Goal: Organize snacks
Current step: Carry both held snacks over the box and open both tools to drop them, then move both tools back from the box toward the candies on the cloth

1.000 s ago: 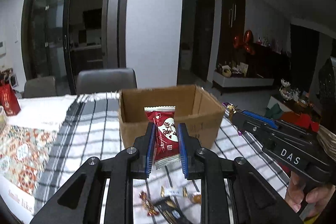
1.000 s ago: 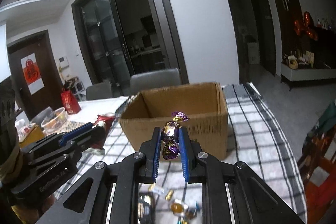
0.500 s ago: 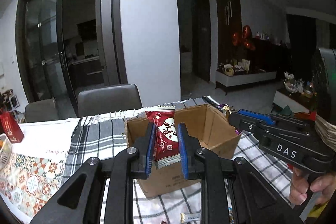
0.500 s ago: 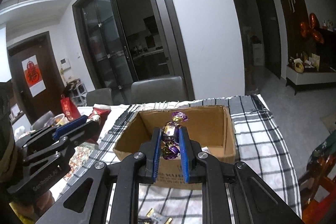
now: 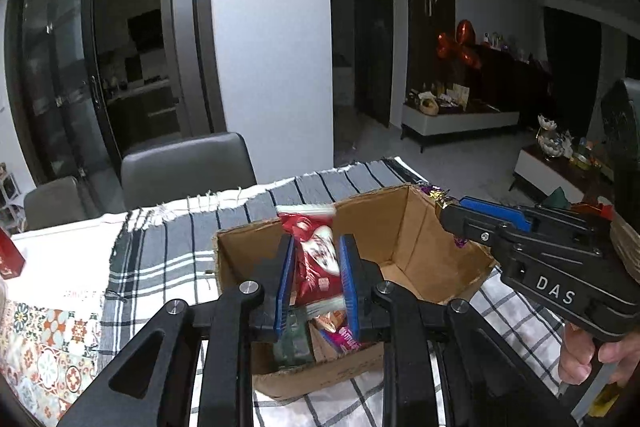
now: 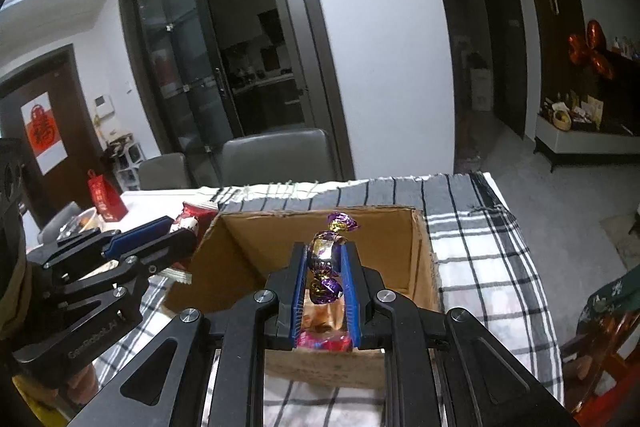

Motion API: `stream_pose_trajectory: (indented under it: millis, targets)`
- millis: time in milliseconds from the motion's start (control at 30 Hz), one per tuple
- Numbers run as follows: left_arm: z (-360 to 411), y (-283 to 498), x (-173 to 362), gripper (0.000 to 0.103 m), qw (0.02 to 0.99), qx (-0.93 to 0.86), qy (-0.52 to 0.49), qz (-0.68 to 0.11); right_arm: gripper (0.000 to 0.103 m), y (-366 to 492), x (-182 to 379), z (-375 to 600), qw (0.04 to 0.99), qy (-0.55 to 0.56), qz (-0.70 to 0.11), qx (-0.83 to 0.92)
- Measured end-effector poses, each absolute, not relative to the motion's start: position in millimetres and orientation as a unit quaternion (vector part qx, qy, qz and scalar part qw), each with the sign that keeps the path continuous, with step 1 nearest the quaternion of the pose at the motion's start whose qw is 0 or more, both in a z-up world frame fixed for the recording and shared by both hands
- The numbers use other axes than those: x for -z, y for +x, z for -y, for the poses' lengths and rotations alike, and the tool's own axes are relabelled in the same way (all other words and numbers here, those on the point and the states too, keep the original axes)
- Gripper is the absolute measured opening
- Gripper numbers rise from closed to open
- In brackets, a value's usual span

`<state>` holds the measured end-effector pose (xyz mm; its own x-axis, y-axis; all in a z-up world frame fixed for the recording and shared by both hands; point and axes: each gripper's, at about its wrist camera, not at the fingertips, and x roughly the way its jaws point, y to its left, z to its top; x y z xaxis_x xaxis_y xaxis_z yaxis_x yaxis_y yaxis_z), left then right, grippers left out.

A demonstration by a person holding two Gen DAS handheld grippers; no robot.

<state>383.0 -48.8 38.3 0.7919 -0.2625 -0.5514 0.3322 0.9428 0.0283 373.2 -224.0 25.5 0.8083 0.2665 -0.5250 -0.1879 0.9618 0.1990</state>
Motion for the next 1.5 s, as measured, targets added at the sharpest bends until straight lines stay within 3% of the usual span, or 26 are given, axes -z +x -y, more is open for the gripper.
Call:
stream_pose_trajectory:
  millis: [67,167,200,567,733,833,900,1067,1133,1500]
  targets:
    - [50.5,384.6,-37.8,0.040,0.945,0.153,0.066,-0.281,0.020,376.7,-24.6,225.4,0.947,0.070,-0.292,-0.114]
    - [49.9,377.3,-38.8,0.049,0.947,0.147,0.076,-0.275,0.033,375.2,-25.0,227.9,0.947,0.069,-0.293,-0.109]
    - [49.3,372.9,-39.8,0.052,0.948,0.145,0.077,-0.271,0.033,372.2,-25.8,228.1,0.948,0.068,-0.291,-0.109]
    - [33.3,325.3,-47.3,0.052,0.956,0.123,0.061,-0.261,0.033,323.3,-35.4,226.2,0.954,0.063,-0.273,-0.103]
    - [26.0,299.1,-46.8,0.061,0.960,0.108,0.062,-0.251,0.033,298.4,-33.6,221.7,0.954,0.058,-0.276,-0.101]
    - [22.9,284.7,-45.1,0.072,0.962,0.099,0.065,-0.246,0.033,285.4,-27.8,220.0,0.952,0.061,-0.282,-0.106]
    - [20.1,276.6,-42.4,0.076,0.963,0.097,0.065,-0.245,0.040,278.8,-23.2,219.7,0.948,0.071,-0.290,-0.111]
    - [12.7,259.9,-33.6,0.085,0.963,0.084,0.067,-0.248,0.043,262.6,-12.3,218.0,0.947,0.080,-0.294,-0.105]
    - [9.7,254.3,-30.1,0.085,0.963,0.080,0.065,-0.251,0.049,256.0,-7.3,218.0,0.945,0.086,-0.298,-0.102]
    - [-0.2,226.2,0.0,0.084,0.957,0.075,0.054,-0.275,0.050,220.5,16.3,213.3,0.947,0.078,-0.301,-0.076]
